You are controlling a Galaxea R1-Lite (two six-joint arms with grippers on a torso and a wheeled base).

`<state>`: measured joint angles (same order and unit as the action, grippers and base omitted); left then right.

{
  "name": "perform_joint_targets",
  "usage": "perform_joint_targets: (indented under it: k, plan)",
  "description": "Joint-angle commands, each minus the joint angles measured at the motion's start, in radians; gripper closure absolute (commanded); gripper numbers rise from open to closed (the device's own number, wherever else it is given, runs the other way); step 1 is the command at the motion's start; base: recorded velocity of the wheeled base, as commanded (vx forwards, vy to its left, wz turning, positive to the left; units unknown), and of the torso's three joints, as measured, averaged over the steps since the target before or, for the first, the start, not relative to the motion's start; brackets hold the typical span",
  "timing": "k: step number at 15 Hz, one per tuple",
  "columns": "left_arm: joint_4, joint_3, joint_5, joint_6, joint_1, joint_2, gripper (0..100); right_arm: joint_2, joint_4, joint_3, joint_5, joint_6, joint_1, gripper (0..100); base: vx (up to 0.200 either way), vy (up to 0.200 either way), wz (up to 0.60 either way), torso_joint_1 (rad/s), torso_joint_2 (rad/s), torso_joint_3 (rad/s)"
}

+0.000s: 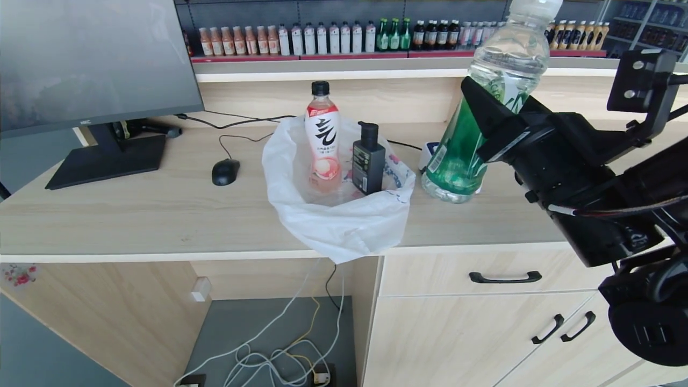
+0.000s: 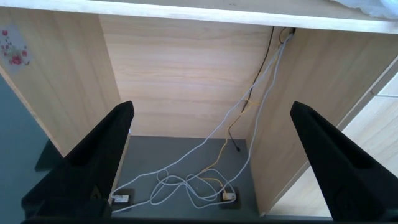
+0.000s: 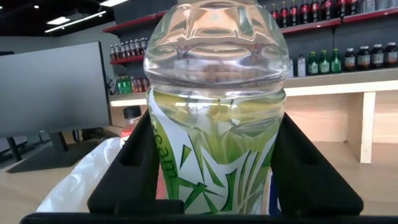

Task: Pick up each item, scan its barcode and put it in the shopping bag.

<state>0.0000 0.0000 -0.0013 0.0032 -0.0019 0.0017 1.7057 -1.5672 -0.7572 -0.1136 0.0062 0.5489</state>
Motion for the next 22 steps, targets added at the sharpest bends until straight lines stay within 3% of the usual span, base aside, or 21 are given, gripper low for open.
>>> perform_joint_targets:
  k: [1,4,8,13,16,22]
  plan:
    - [0.0,0.0,0.0,0.001,0.0,0.0,0,0.009,-0.004,-0.01,-0.003,0.001,-0.003,100,0.0,0.2,0.0,0.007,0.0,0.002]
    - [0.0,0.0,0.0,0.001,0.0,0.0,0,0.029,-0.004,-0.037,0.0,0.001,-0.006,100,0.0,0.2,0.0,0.006,0.0,0.001]
    - [0.0,0.0,0.0,0.008,0.0,0.0,0,0.055,-0.004,-0.068,0.017,-0.006,-0.009,100,0.0,0.0,0.0,0.0,0.0,0.0]
    - [0.0,0.0,0.0,0.003,0.0,0.0,0,0.161,-0.004,-0.139,0.112,-0.048,-0.001,100,0.0,0.0,0.0,0.0,0.0,0.0]
    - [0.0,0.0,0.0,0.003,0.0,0.0,0,0.236,-0.004,-0.217,0.115,-0.063,0.036,100,0.0,0.0,0.0,0.0,0.0,0.0]
    - [0.0,0.0,0.0,0.003,0.0,0.0,0,0.293,-0.004,-0.229,0.115,-0.144,0.043,100,0.0,0.0,0.0,0.0,0.0,0.0]
